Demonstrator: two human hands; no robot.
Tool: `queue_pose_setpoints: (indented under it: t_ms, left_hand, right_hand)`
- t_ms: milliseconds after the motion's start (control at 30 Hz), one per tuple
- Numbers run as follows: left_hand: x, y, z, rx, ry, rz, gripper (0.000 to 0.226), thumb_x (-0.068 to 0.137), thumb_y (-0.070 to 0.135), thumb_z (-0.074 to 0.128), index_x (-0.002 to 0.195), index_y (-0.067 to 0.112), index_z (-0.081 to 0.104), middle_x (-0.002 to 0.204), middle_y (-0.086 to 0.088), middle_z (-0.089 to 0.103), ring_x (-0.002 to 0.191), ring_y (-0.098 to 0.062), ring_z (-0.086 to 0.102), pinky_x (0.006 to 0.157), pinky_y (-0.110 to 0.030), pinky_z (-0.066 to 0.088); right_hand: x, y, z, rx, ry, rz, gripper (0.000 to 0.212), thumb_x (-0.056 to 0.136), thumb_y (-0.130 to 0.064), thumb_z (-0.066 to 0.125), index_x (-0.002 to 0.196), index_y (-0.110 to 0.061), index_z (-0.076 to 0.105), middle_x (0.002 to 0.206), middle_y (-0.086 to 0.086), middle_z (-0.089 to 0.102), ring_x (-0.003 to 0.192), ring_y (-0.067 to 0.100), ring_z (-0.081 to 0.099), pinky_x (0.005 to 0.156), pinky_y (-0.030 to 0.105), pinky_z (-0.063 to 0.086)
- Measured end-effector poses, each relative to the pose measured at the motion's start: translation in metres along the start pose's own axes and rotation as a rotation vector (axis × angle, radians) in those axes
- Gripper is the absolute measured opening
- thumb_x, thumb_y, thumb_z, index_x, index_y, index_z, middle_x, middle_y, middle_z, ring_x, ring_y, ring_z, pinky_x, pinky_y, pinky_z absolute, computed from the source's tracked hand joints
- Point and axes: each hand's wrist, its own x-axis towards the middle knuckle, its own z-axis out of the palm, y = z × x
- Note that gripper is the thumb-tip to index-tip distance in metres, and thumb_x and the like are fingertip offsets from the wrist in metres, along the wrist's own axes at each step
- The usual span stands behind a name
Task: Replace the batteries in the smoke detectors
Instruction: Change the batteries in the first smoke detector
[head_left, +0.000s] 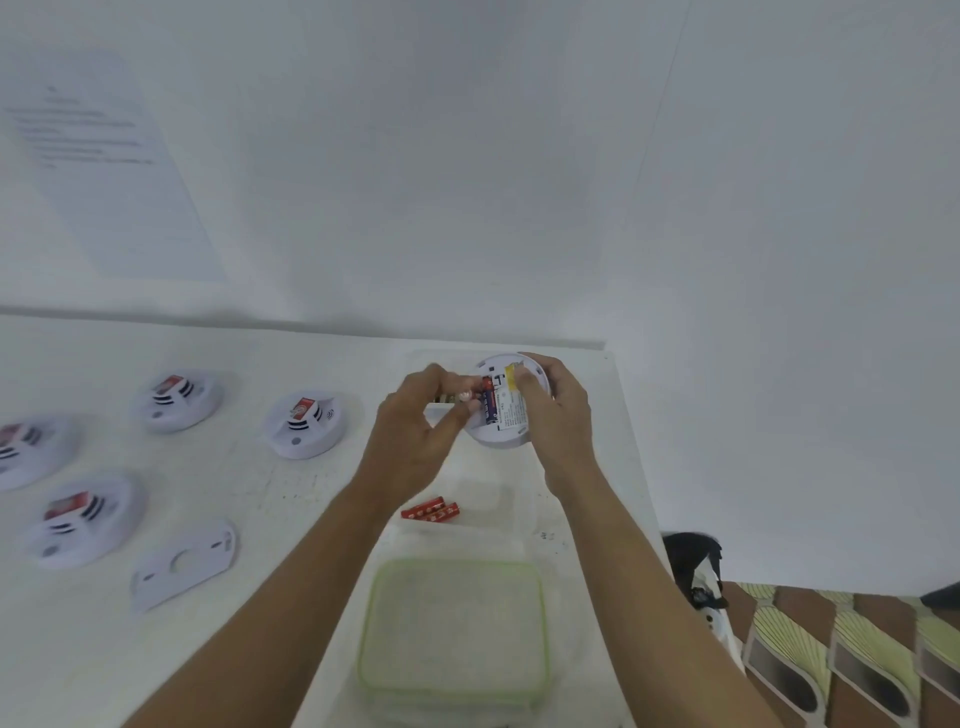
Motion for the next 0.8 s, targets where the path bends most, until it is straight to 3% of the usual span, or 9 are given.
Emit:
queue_pose_setpoints:
  t_ms: [233,333,433,600,733,800]
  left_hand:
    - [-0.026,0.000,0.004,-0.025,-0.021,-0.045,0.017,0.086,0.030,0.073,0.102,0.037,0.070,0.107,0.036,0.063,0.106,0.007,0.055,0.083,-0.004,0.039]
    - [-0.033,-0.002,0.010,-0.001,-0.046,0.021,0.015,0.087,0.026,0.072,0.101,0.033,0.074,0.108,0.030,0.066,0.113,-0.004,0.056,0.088,-0.008,0.040]
    - [-0.033,-0.002,0.011,-0.011,-0.098,0.000,0.013,0.086,0.026,0.073,0.098,0.031,0.075,0.106,0.027,0.067,0.113,0.000,0.053,0.085,-0.005,0.037]
    - [-0.027,0.004,0.007,-0.149,-0.135,-0.178,0.021,0.082,0.033,0.076,0.100,0.042,0.071,0.121,0.013,0.051,0.103,0.000,0.054,0.079,-0.013,0.042]
    - [-0.027,0.009,-0.004,-0.395,-0.136,-0.286,0.033,0.086,0.019,0.075,0.114,0.032,0.063,0.117,0.014,0.063,0.101,-0.014,0.066,0.083,-0.032,0.057]
    - [-0.028,0.010,-0.012,-0.403,-0.143,-0.293,0.036,0.087,0.017,0.073,0.119,0.031,0.062,0.114,0.013,0.066,0.095,-0.016,0.069,0.081,-0.032,0.058]
  right_hand:
    - [-0.013,0.003,-0.008,-0.023,0.042,0.026,0.018,0.097,-0.024,0.060,0.112,-0.023,0.071,0.104,-0.008,0.073,0.099,0.014,0.070,0.086,0.038,0.059]
    - [-0.019,0.006,-0.016,-0.049,0.041,0.033,0.018,0.097,-0.025,0.061,0.110,-0.024,0.072,0.103,-0.007,0.074,0.098,0.014,0.070,0.087,0.042,0.060]
    - [-0.026,0.007,-0.022,-0.060,0.018,0.032,0.019,0.095,-0.029,0.061,0.109,-0.026,0.073,0.102,-0.007,0.075,0.098,0.015,0.071,0.088,0.044,0.059]
    - [-0.031,-0.003,-0.024,0.003,-0.036,-0.016,0.019,0.099,-0.025,0.060,0.113,-0.021,0.072,0.104,-0.001,0.075,0.098,0.019,0.072,0.078,0.037,0.060]
    - [-0.037,-0.010,-0.016,0.025,-0.100,-0.017,0.020,0.100,-0.023,0.059,0.114,-0.018,0.072,0.105,0.004,0.075,0.098,0.023,0.072,0.071,0.038,0.061]
    - [-0.044,-0.010,-0.010,0.053,-0.111,0.014,0.020,0.101,-0.021,0.057,0.115,-0.018,0.072,0.106,0.006,0.074,0.097,0.024,0.072,0.064,0.037,0.060]
